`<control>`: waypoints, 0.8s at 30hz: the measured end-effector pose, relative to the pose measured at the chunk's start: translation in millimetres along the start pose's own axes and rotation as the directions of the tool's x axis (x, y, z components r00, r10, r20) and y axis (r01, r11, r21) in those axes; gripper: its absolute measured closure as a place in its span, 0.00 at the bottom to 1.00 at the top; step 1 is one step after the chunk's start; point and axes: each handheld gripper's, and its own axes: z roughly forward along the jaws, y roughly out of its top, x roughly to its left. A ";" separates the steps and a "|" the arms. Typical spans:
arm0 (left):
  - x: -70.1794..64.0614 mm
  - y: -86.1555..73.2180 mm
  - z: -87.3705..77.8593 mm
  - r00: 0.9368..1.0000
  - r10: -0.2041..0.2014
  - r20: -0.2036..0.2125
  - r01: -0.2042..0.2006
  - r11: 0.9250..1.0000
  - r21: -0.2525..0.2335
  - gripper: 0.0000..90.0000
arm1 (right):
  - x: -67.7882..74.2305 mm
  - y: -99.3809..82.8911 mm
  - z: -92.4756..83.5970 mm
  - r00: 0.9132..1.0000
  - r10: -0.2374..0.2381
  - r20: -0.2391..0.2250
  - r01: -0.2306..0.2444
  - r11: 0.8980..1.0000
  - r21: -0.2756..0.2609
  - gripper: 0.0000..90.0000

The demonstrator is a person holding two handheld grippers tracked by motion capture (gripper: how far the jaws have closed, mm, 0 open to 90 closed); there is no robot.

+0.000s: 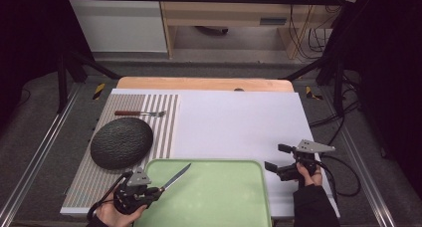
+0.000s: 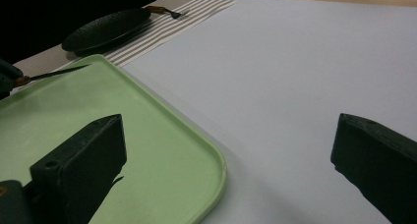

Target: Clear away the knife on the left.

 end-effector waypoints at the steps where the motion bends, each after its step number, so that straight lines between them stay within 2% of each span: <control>1: -2.0 -0.3 0.5 1.000 -0.002 -0.001 0.002 1.000 -0.002 0.85 | 0.0 0.0 0.0 1.000 0.000 0.000 0.000 1.000 0.001 0.01; 7: -10.6 -4.5 4.5 1.000 0.002 0.009 -0.002 1.000 0.017 0.85 | 0.1 0.0 -0.1 1.000 0.001 -0.001 -0.001 1.000 0.000 0.00; 14: -19.2 -13.2 9.8 1.000 0.012 -0.008 -0.012 0.999 0.050 0.85 | 0.2 0.1 -0.5 1.000 0.001 -0.001 -0.001 1.000 -0.001 0.00; 24: -23.8 -17.3 20.1 0.999 0.033 -0.015 -0.032 0.995 0.097 0.85 | 0.2 0.1 -0.4 1.000 0.002 -0.002 -0.002 1.000 -0.001 0.01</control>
